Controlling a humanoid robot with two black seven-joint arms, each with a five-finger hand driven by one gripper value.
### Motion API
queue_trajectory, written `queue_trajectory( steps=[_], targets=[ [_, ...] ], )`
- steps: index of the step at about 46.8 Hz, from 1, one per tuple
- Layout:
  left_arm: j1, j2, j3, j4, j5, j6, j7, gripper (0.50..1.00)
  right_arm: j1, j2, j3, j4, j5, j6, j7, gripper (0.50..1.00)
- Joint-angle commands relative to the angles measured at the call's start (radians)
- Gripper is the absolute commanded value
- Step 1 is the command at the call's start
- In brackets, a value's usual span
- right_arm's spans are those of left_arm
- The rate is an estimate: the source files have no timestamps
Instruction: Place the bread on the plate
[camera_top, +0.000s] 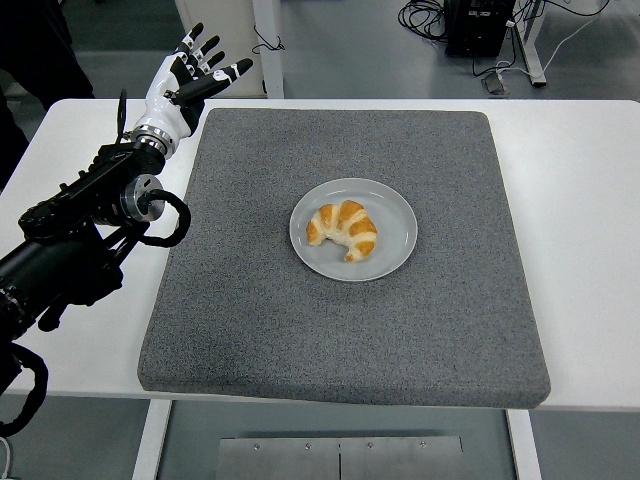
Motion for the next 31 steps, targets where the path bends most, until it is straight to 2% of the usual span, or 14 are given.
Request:
queue_trajectory(
  steps=[1,7,15,22,31],
  targets=[
    [-0.001,-0.029,-0.018,0.052,-0.028,-0.043,0.000,0.966,0.000,0.000,0.000,0.000,0.000,0.000,0.000,1.000],
    [-0.001,-0.069,-0.059,0.119,-0.067,-0.113,-0.009,0.966,0.000,0.000,0.000,0.000,0.000,0.000,0.000,1.000],
    [0.009,-0.090,-0.096,0.167,-0.120,-0.188,-0.066,0.966,0.000,0.000,0.000,0.000,0.000,-0.001,0.000,1.000],
    [0.018,-0.099,-0.099,0.214,-0.198,-0.203,-0.067,0.966,0.009,0.000,0.003,0.003,0.000,0.000,0.000,1.000],
    [0.022,-0.098,-0.119,0.228,-0.207,-0.217,-0.061,0.966,0.011,0.000,0.000,0.008,0.000,0.003,0.000,1.000]
  ],
)
